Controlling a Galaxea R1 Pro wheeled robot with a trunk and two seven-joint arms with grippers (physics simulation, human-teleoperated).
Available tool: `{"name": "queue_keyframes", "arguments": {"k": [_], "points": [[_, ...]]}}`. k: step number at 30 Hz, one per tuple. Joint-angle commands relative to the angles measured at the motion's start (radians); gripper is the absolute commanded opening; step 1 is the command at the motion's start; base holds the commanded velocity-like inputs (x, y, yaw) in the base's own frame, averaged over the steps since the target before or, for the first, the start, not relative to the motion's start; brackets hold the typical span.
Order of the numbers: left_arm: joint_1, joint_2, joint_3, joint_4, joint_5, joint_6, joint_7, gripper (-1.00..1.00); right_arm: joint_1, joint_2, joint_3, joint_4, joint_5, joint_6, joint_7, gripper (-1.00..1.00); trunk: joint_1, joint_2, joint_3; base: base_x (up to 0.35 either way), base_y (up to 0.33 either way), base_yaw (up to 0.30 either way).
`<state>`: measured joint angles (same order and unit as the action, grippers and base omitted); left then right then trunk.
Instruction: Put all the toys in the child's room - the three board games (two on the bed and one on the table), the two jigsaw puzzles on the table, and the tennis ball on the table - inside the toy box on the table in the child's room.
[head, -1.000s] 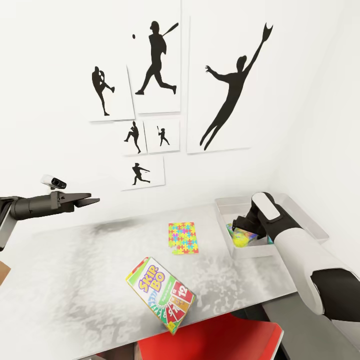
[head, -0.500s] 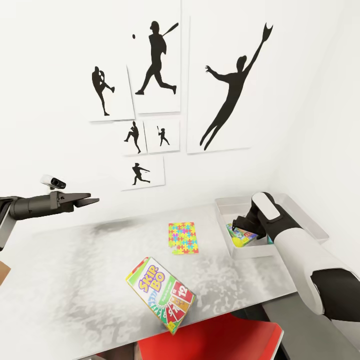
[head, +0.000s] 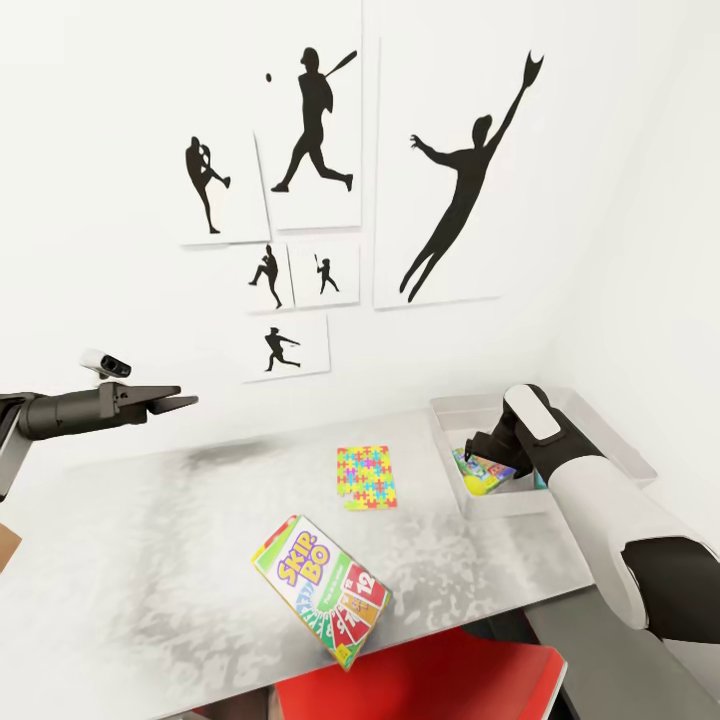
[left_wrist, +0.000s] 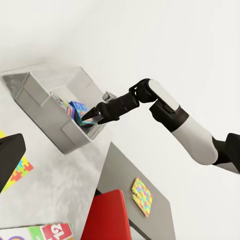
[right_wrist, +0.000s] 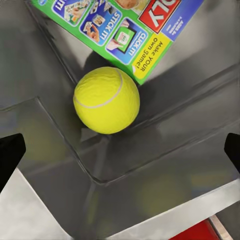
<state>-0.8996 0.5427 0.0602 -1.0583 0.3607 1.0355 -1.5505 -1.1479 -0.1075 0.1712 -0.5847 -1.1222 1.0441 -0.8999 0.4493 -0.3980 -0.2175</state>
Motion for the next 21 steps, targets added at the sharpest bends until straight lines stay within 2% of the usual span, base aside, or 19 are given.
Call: {"name": "queue_keyframes", "arguments": {"k": [1, 10, 21], "points": [[-0.001, 0.0, 0.002, 0.0, 0.0, 0.011, -0.003, 1.0, -0.001, -0.001, 0.007, -0.001, -0.011, 0.003, -0.009, 1.0, 0.001, -0.002, -0.001, 0.0, 0.0, 0.0], [-0.001, -0.001, 0.044, 0.0, 0.0, 0.011, -0.002, 1.0, -0.001, -0.001, 0.007, -0.001, -0.011, 0.003, -0.01, 1.0, 0.001, -0.002, 0.012, 0.0, 0.0, 0.0], [-0.001, -0.001, 0.051, 0.0, 0.0, 0.011, -0.003, 1.0, -0.001, 0.0, 0.007, -0.002, -0.011, 0.003, -0.013, 1.0, 0.001, -0.002, 0.03, 0.0, 0.0, 0.0]]}}
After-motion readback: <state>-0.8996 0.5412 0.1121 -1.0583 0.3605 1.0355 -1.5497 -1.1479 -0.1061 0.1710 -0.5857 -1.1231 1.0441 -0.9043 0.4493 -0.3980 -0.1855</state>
